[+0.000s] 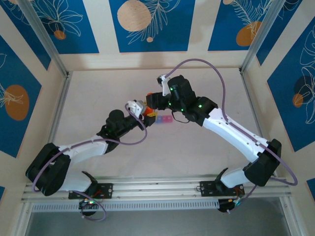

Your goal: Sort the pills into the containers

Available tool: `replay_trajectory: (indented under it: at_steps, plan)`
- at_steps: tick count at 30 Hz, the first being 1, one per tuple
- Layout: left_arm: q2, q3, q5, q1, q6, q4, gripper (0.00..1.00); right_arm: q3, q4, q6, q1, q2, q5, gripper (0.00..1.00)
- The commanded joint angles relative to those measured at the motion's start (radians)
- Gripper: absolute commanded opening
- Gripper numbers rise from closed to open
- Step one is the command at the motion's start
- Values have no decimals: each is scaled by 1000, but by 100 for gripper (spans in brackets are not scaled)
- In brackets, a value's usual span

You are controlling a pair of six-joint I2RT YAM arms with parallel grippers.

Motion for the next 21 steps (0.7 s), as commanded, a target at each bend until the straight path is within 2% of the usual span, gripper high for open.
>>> replay_trajectory:
  at_steps: [1, 7, 11, 15, 21]
  plan:
    - [-43, -12, 18, -3, 3, 73, 0, -33, 46, -13, -26, -13, -157, 46]
    - [-67, -12, 160, 3, 28, 72, 0, -46, 21, -236, -110, -37, -474, 43]
    - [-72, 2, 250, 7, 25, 54, 0, -65, -41, -490, -158, -60, -674, 43]
    - [-70, 20, 377, 8, 17, 49, 0, -60, -180, -777, -174, -67, -748, 45]
    - [-61, 51, 608, 10, 10, 39, 0, 10, -373, -1068, -225, -42, -887, 46]
